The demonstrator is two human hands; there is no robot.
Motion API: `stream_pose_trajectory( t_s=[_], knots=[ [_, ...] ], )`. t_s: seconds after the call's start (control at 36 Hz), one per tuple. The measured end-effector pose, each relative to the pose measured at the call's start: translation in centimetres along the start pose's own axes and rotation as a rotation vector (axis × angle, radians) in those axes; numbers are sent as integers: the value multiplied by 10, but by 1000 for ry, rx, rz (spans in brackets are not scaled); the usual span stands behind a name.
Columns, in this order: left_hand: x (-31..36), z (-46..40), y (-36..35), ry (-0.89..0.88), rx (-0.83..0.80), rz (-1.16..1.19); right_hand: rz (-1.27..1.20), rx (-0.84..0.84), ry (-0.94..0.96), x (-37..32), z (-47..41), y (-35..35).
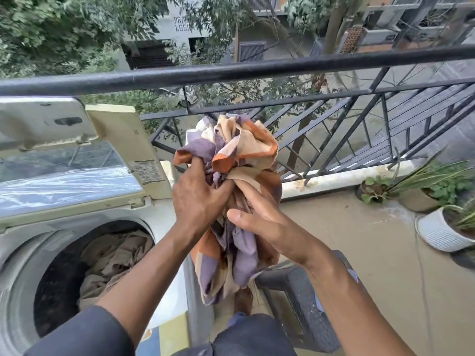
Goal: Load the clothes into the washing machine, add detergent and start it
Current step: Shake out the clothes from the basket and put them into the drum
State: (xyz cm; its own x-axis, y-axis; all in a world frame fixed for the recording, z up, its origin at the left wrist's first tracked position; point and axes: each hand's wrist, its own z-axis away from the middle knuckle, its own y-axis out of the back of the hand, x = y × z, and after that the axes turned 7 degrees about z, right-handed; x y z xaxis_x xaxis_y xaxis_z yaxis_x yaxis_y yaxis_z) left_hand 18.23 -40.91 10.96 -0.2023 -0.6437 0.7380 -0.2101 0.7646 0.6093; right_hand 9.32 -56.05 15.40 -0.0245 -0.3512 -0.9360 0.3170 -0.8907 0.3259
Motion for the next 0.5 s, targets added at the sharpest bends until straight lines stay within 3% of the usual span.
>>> stream_pose_trajectory(
  t_s=[0.11, 0.22, 0.28, 0.36, 0.44, 0.5],
  knots=[
    [0, 2, -1, 11, 17, 112, -221, -71, -19, 9, 13, 3],
    [-1, 6, -4, 48, 36, 198, -295, -31, -23, 17, 28, 15],
    [-1, 7, -5, 84, 58, 247, -341, 105, -46, 27, 33, 24],
    [-1, 2, -4, 153, 92, 334, -437, 494, -137, 58, 38, 41],
    [-6, -7, -2, 223, 120, 411, -477, 847, -365, 109, 37, 52],
    [-8, -12, -3, 250, 144, 478, -465, 922, -592, 157, 35, 50]
  ],
)
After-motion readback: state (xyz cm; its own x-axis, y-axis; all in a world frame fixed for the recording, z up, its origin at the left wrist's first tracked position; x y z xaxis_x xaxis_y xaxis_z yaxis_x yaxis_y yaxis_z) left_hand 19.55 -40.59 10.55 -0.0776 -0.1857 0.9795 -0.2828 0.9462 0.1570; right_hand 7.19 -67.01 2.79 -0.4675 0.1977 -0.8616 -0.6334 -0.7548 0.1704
